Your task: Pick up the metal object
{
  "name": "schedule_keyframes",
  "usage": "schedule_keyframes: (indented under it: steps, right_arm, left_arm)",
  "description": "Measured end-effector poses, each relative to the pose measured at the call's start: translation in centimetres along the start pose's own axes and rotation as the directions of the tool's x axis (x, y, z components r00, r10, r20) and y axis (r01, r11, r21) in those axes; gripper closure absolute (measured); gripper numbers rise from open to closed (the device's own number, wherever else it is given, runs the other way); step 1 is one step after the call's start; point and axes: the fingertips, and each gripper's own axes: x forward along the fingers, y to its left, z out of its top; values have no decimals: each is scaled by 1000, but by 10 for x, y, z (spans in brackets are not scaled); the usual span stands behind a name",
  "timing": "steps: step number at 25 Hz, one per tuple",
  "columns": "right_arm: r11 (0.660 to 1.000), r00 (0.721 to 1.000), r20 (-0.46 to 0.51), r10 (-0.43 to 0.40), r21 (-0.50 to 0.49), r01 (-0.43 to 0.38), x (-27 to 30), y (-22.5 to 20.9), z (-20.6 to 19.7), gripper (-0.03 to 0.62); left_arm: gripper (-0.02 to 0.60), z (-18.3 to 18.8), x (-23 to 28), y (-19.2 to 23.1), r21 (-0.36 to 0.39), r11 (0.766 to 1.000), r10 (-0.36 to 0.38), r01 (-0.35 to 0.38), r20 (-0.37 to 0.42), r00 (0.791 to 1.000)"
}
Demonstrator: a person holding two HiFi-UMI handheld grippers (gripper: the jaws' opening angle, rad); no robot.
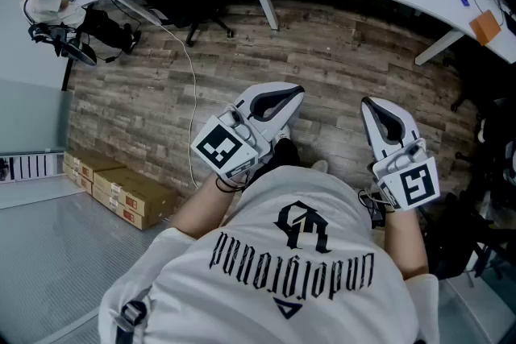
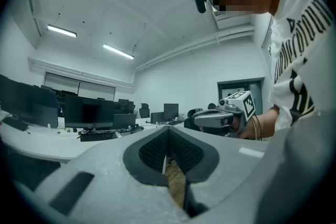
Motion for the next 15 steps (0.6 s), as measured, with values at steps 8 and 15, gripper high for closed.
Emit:
schedule_keyframes:
  steps: [8,15]
  right_arm:
    - [1000,1000,-11,7,-11,-7,44,-19,-5,580]
    - [1000,1000,6,-15,-22,15,105,-40,3,580]
  left_arm:
    - [567,-6,0,49,-6,1000,8,-8,-26,1000]
    - [566,-5,-7,117,-8,1000,7,-7,-26,1000]
